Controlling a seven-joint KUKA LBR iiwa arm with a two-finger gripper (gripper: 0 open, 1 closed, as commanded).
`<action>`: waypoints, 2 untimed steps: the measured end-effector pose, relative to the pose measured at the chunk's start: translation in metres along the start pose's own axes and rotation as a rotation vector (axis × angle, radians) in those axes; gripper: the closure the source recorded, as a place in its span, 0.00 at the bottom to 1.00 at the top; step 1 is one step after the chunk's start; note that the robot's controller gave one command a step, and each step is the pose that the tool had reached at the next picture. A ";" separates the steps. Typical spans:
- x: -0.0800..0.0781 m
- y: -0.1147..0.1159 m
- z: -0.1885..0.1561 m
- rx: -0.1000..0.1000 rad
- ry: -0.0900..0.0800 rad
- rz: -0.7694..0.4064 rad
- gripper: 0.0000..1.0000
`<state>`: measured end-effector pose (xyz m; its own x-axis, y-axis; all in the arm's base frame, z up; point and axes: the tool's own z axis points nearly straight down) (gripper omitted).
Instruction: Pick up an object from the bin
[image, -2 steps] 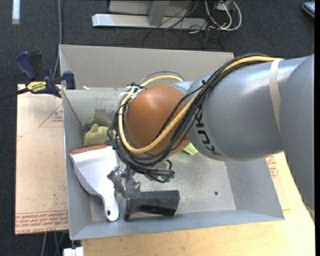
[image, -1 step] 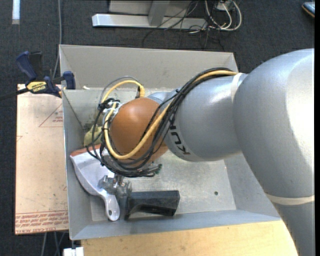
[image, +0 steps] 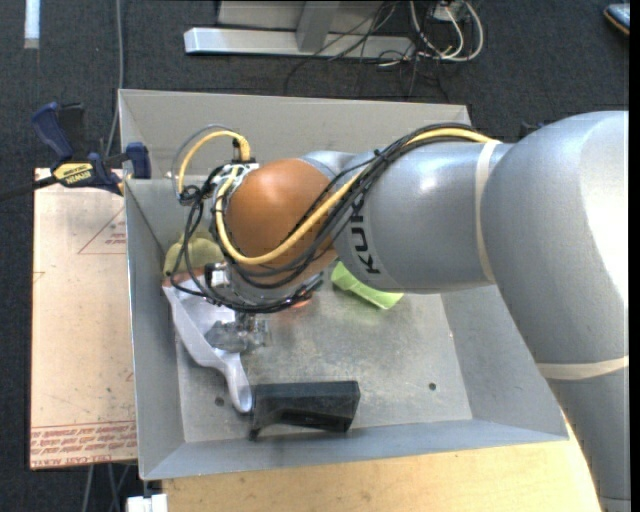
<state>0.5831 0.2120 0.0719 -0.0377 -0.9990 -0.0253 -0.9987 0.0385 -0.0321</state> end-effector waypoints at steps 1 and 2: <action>-0.026 -0.049 0.000 0.004 0.004 -0.091 1.00; -0.011 -0.026 -0.152 0.013 -0.003 0.052 1.00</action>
Offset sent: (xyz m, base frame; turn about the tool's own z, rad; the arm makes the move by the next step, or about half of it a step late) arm 0.0458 0.0268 -0.0019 -0.0977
